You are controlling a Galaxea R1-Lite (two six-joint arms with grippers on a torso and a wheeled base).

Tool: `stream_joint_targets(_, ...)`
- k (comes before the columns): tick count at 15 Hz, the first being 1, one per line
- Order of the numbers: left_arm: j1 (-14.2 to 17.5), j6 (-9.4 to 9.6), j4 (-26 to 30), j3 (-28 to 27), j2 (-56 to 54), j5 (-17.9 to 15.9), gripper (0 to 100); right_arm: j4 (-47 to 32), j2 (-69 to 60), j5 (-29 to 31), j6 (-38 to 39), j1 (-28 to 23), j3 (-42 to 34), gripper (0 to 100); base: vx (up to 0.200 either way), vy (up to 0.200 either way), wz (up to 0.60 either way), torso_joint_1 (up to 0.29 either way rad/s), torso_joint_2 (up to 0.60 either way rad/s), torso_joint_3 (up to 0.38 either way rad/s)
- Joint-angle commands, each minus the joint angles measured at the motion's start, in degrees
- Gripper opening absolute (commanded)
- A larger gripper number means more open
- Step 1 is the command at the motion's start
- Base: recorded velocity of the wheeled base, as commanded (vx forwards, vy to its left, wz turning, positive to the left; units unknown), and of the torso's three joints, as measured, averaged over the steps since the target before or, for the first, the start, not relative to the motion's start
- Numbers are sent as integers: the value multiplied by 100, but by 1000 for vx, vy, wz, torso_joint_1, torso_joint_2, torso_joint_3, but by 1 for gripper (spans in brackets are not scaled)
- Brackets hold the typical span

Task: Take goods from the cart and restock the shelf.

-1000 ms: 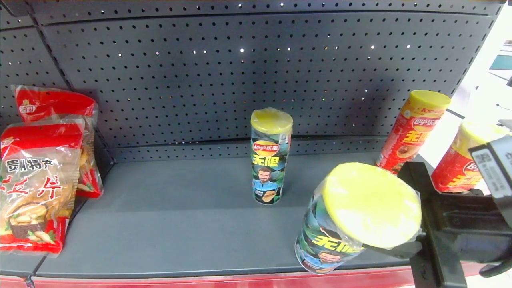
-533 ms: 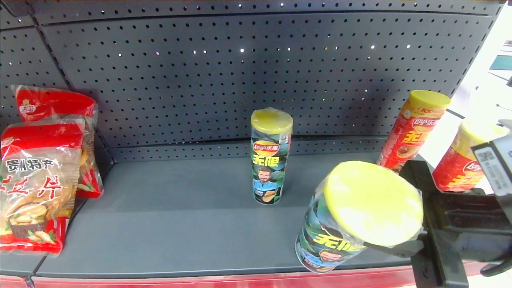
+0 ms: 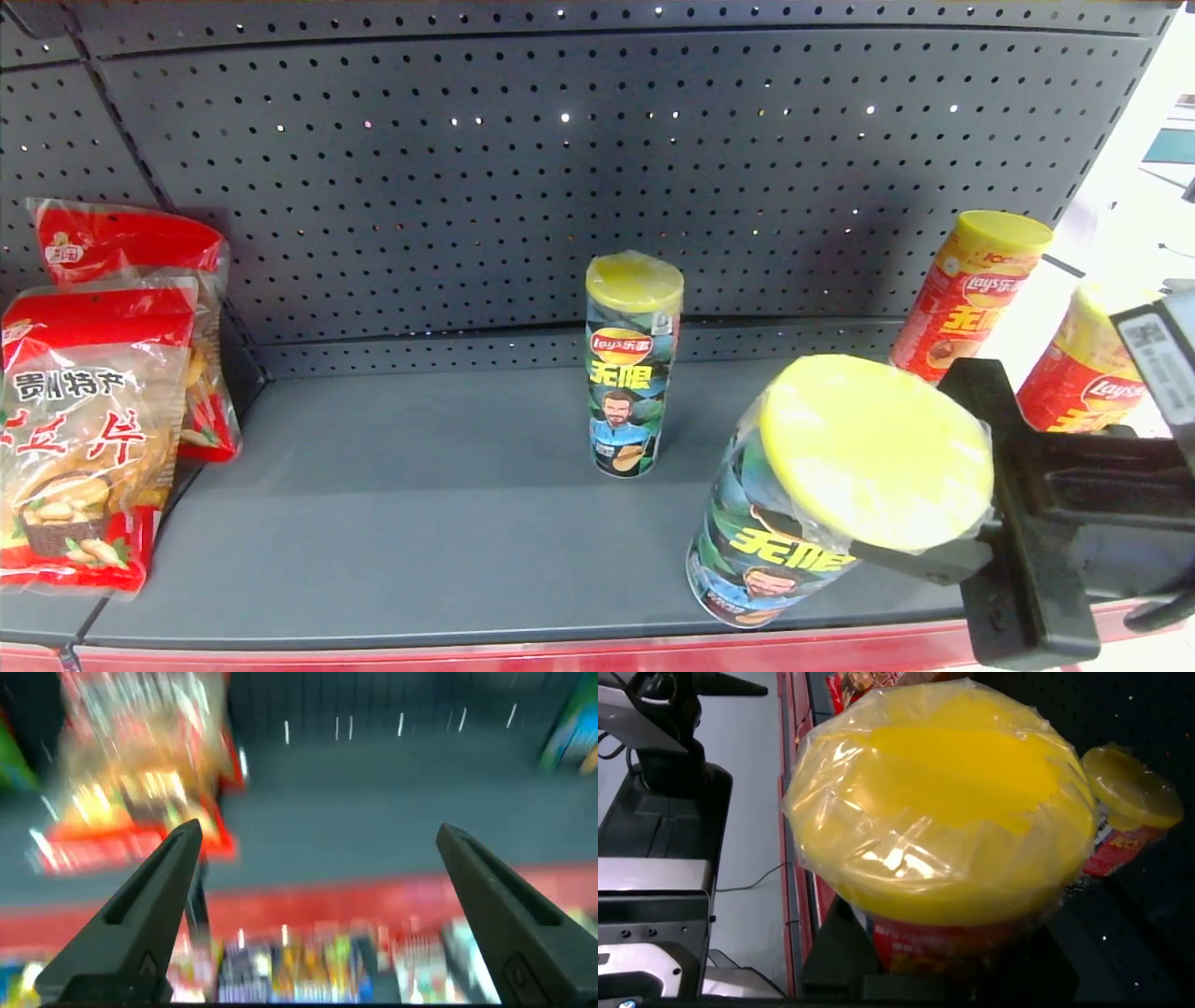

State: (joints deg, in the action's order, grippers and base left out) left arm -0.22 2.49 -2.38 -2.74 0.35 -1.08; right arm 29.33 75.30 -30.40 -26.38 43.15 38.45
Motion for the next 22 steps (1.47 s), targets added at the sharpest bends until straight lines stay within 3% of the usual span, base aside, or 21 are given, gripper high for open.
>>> stream_joint_targets(1,-84,-55,-606,-1185,1116,21,100,2,20,-1,28,9,75,0,0,0,0,0,0,0)
stream_joint_targets(2,-382,-126,-615,-1967,1854,-41,100,2,37,-1,107,9,137,0,0,0,0,0,0,0)
stream_joint_targets(5,-453,-90,-914,-2969,3621,-234,100,2,28,-9,124,0,224,0,0,0,0,0,0,0)
stream_joint_targets(6,-453,-55,-1538,-3619,4939,-305,100,-6,46,-9,274,0,365,0,0,0,0,0,0,0)
stream_joint_targets(7,-523,-11,-2003,-3698,5581,-542,100,-6,64,-9,362,0,444,0,0,0,0,0,0,0)
stream_joint_targets(8,-672,410,-2355,-3672,6117,-832,100,2,99,-9,388,-44,523,0,0,0,0,0,0,0)
stream_joint_targets(9,-787,991,-2522,-3496,6451,-1043,100,-6,108,-18,388,-141,532,0,0,0,0,0,0,0)
stream_joint_targets(10,-831,1263,-2645,-3312,6715,-1245,100,-6,116,-18,406,-185,523,0,0,0,0,0,0,0)
stream_joint_targets(12,-1358,1316,-2847,-3048,7233,-1394,100,-6,108,-18,494,-220,514,0,0,0,0,0,0,0)
stream_joint_targets(14,-1771,1307,-2891,-3320,7699,-1421,100,2,108,-18,546,-264,523,0,0,0,0,0,0,0)
stream_joint_targets(17,-2369,1298,-3155,-4138,8894,-1474,100,2,160,-53,573,-457,506,0,0,0,0,0,0,0)
stream_joint_targets(18,-2738,1245,-3208,-4481,9316,-1465,100,2,195,-62,608,-536,523,0,0,0,0,0,0,0)
stream_joint_targets(20,-2966,1149,-3225,-4630,9659,-1474,100,2,222,-115,625,-633,558,0,0,0,0,0,0,0)
stream_joint_targets(22,-3001,1140,-3304,-4938,10028,-1553,100,2,213,-124,731,-677,550,0,0,0,0,0,0,0)
